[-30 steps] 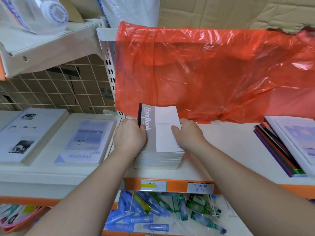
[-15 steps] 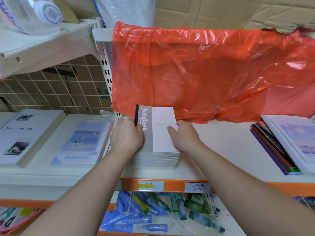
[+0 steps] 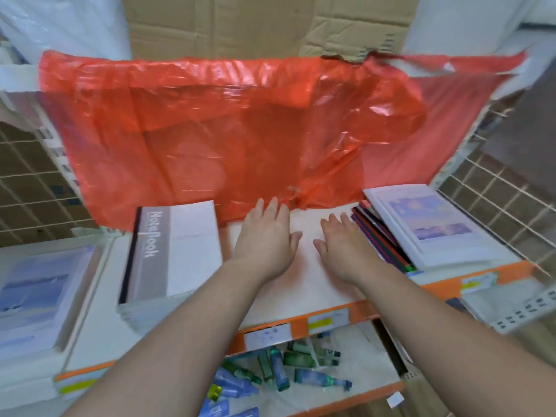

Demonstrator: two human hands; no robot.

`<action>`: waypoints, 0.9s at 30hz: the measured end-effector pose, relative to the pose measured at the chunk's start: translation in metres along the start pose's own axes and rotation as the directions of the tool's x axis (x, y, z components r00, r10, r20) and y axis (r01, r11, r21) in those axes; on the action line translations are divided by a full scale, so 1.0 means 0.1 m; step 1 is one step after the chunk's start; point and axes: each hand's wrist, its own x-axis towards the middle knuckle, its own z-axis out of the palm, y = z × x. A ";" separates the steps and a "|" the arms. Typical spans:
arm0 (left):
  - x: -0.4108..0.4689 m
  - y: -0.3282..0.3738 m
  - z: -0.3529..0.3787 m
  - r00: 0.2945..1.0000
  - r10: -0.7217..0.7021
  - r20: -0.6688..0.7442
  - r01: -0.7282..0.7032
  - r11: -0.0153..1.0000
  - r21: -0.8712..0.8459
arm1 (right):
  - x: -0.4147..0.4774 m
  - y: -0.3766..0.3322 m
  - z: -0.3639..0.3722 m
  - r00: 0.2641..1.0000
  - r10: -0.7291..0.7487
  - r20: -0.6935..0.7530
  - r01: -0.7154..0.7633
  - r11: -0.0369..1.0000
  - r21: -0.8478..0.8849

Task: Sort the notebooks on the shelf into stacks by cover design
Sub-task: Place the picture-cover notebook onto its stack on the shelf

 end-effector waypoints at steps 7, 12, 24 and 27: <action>0.34 0.85 0.38 0.987 0.120 0.103 -0.121 0.993 0.010 | -0.26 1.03 -0.05 0.990 0.139 0.021 -0.137 0.988 -0.075; 0.46 1.26 0.51 0.979 0.140 0.145 -0.141 0.990 -0.005 | -0.34 1.54 -0.02 0.981 0.190 0.035 -0.188 0.980 -0.068; 0.71 1.51 0.74 0.972 0.150 0.181 -0.150 0.989 -0.013 | -0.34 1.91 0.05 0.973 0.221 0.068 -0.217 0.975 -0.054; 0.83 1.57 0.83 0.971 0.187 0.150 -0.179 0.981 -0.070 | -0.32 1.95 0.01 0.974 0.226 0.034 -0.225 0.974 -0.020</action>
